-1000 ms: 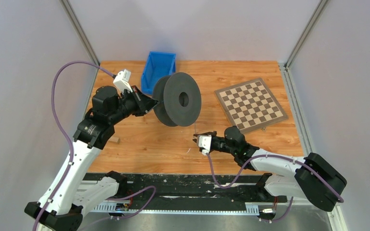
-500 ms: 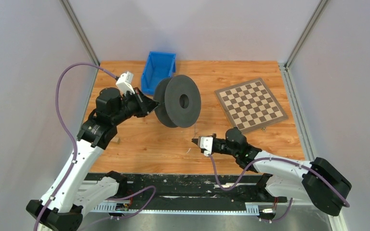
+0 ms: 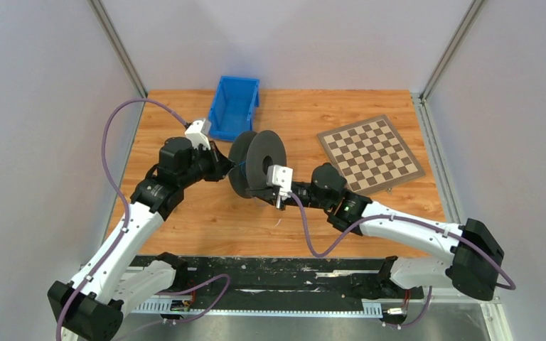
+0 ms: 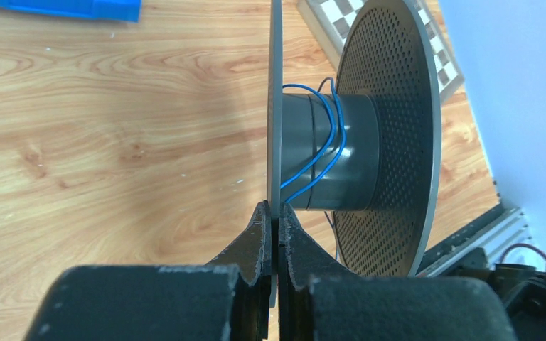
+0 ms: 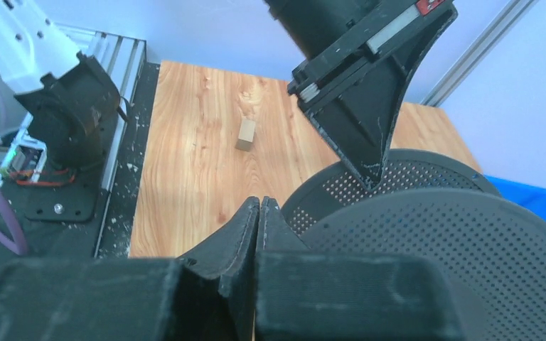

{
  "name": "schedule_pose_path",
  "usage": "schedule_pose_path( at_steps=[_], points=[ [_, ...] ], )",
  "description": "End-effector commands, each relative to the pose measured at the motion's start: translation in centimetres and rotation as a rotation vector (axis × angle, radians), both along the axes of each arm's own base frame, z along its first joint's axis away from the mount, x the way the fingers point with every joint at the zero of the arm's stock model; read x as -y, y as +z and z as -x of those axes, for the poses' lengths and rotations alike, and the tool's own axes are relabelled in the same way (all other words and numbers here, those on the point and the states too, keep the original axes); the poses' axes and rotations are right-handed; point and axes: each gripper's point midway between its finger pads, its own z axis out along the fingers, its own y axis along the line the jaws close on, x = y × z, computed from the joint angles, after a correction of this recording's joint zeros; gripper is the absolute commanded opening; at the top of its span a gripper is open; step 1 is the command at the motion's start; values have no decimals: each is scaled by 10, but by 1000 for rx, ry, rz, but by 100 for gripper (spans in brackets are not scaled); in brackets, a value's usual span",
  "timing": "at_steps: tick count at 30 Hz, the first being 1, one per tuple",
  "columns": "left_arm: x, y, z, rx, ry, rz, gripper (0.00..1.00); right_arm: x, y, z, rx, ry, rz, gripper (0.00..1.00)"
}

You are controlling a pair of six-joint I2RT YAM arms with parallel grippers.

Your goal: Wrap the cables

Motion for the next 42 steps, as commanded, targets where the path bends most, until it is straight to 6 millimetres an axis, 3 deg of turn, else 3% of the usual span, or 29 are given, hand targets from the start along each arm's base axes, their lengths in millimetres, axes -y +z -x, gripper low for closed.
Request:
schedule_pose_path(
  at_steps=[1,4,5,12,18,24,28,31,36,42],
  points=[
    [-1,28,-16,193,-20,-44,0,-21,25,-6,-179,-8,-55,0],
    [0,16,-13,232,-62,-90,0,-34,41,-22,-246,-56,-76,0],
    [0,20,-13,263,-62,-87,0,-37,44,-28,-275,-76,-82,0],
    [0,16,-8,316,-95,-117,0,-52,43,-65,-411,-182,-93,0],
    [-1,16,-2,333,-109,-118,0,-37,36,-104,-495,-318,-131,0],
    [5,25,11,405,-172,-94,0,-10,37,-135,-598,-385,-173,0],
    [4,20,14,462,-218,-151,0,0,43,-139,-649,-381,-191,0],
    [5,23,18,522,-247,-172,0,5,37,-138,-709,-374,-186,0],
    [5,44,19,598,-221,-113,0,18,28,-135,-827,-327,-215,0],
    [9,63,32,638,-236,-13,0,50,31,-129,-882,-254,-321,0]
  ],
)
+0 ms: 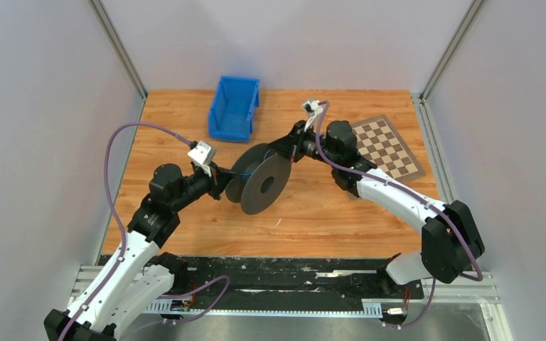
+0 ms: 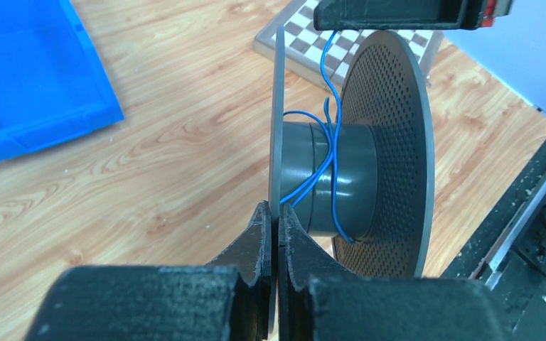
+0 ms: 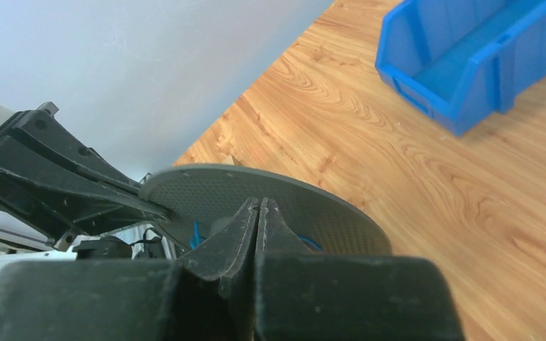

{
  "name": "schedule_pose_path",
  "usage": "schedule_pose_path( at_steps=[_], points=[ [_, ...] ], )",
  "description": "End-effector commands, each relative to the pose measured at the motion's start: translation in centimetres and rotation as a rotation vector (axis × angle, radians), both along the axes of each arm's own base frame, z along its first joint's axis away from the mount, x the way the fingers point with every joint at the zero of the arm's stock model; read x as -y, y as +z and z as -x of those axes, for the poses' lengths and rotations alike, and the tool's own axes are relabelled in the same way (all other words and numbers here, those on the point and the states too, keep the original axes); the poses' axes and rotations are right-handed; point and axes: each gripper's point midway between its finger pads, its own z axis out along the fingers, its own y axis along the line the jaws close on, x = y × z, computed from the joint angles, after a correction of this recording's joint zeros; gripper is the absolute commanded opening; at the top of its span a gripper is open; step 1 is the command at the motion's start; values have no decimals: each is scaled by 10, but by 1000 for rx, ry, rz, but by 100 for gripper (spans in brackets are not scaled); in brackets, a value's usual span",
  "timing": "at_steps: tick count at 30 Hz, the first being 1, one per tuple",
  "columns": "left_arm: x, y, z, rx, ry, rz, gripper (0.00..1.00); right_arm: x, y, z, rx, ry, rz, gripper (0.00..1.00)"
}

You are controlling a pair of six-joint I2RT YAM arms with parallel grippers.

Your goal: Wrap the cables

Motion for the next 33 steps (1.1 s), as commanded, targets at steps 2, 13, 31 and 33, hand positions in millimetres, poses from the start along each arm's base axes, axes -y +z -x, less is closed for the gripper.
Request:
schedule_pose_path(
  at_steps=[2,13,31,33],
  points=[
    [8,77,9,212,-52,187,0,21,32,20,10,75,-162,0],
    [17,112,21,84,-116,464,0,48,56,46,112,148,-313,0],
    [9,142,7,25,-47,777,0,67,59,63,82,147,-513,0],
    [8,140,3,22,-34,795,0,68,56,63,62,140,-530,0]
  ],
)
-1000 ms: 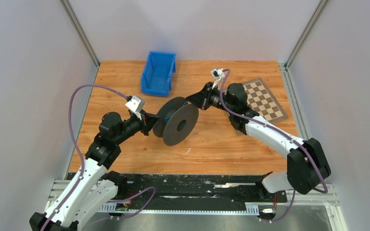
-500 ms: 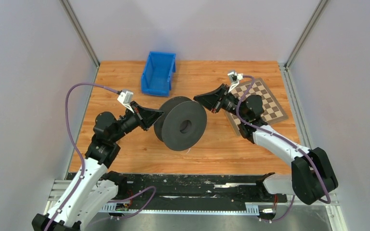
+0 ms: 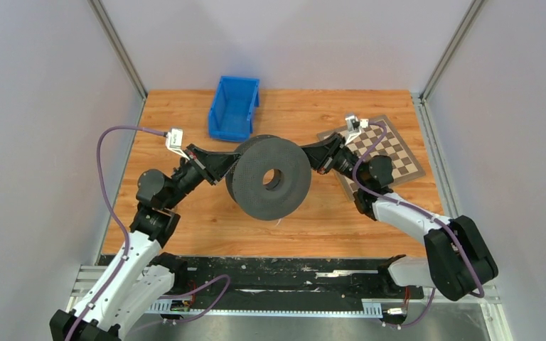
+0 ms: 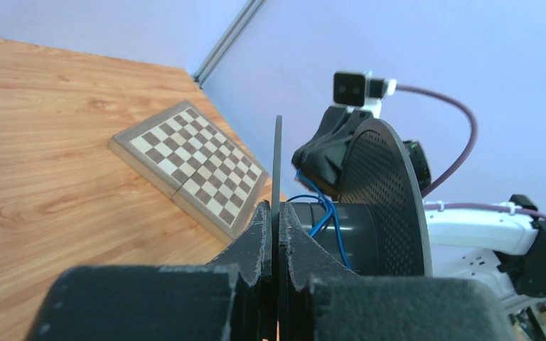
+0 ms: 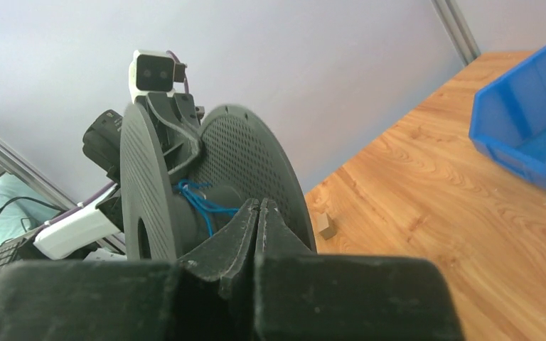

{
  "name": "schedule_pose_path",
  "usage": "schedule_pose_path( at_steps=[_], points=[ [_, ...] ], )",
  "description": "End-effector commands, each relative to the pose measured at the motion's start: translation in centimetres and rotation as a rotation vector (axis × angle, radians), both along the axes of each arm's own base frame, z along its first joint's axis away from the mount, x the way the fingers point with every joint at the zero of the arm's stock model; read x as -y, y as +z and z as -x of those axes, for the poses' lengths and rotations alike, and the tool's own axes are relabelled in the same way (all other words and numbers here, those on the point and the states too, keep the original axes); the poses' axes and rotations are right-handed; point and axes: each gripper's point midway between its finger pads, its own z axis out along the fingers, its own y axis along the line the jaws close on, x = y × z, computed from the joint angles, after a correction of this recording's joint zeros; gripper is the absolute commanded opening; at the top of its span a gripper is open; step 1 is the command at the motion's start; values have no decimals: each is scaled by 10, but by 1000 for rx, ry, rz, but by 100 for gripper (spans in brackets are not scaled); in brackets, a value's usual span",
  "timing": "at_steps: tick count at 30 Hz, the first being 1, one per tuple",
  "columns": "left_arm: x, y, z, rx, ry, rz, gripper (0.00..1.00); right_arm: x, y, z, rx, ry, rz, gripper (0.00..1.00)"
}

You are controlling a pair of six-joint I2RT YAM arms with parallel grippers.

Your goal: Wrap the cables

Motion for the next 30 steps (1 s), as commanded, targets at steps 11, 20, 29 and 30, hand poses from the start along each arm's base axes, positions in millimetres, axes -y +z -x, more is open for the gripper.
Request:
schedule_pose_path(
  at_steps=[11,20,29,30],
  points=[
    [-18,24,-36,-18,155,209,0,7,-13,-4,-119,-60,-106,0],
    [-16,-19,-79,-215,231,264,0,5,-46,-45,-219,-178,-100,0],
    [-9,-59,-103,-338,246,296,0,-2,-99,-69,-378,-219,-114,0],
    [-9,-60,-104,-344,246,309,0,-4,-103,-71,-387,-226,-109,0]
  ],
)
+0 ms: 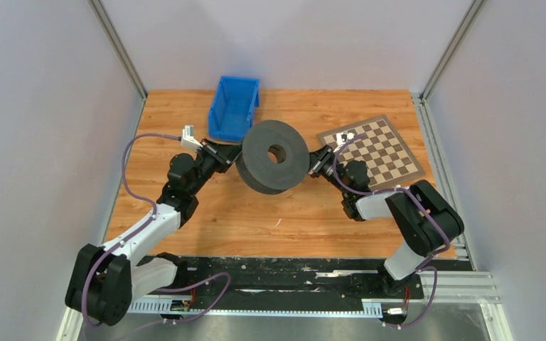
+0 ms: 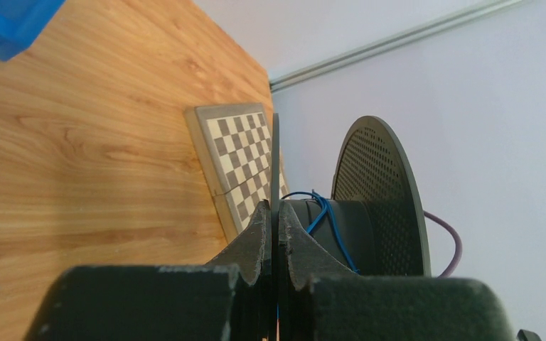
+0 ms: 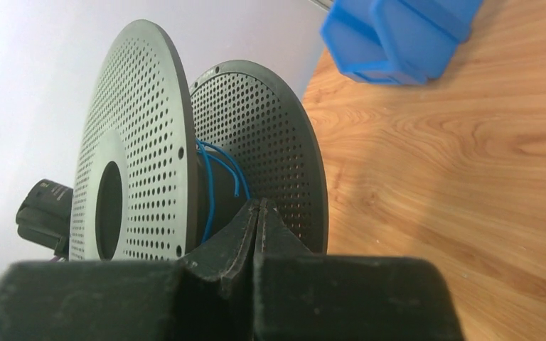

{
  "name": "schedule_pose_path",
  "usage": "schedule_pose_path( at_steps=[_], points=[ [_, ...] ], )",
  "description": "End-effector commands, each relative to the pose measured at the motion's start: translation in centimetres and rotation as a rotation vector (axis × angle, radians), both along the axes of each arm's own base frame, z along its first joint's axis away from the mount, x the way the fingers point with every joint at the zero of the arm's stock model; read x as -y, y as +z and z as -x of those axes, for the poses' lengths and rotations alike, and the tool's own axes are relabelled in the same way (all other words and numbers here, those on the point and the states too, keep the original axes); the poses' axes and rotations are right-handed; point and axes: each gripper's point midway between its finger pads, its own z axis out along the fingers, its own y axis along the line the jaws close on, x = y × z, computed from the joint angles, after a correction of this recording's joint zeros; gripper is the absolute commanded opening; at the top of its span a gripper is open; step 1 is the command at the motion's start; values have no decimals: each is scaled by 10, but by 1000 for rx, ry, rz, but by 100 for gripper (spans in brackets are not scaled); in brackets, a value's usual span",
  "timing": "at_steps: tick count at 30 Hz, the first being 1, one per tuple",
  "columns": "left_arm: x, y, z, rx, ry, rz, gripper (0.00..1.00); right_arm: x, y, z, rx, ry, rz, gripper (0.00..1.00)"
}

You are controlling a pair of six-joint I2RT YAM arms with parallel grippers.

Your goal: Wrap the cables

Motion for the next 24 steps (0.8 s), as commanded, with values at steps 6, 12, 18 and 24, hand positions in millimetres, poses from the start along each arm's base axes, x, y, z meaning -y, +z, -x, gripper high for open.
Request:
schedule_pose_path(
  at_steps=[6,12,18,24],
  points=[
    [-2,10,-16,37,45,99,0,-11,5,-7,1,-36,-78,0],
    [-2,13,-17,42,41,117,0,-17,-9,-6,-56,-43,-59,0],
    [-2,16,-14,32,38,135,0,-8,-16,-7,-112,-94,-51,0],
    [3,23,-4,31,-12,170,0,-5,7,3,-83,-69,-93,2]
  ],
)
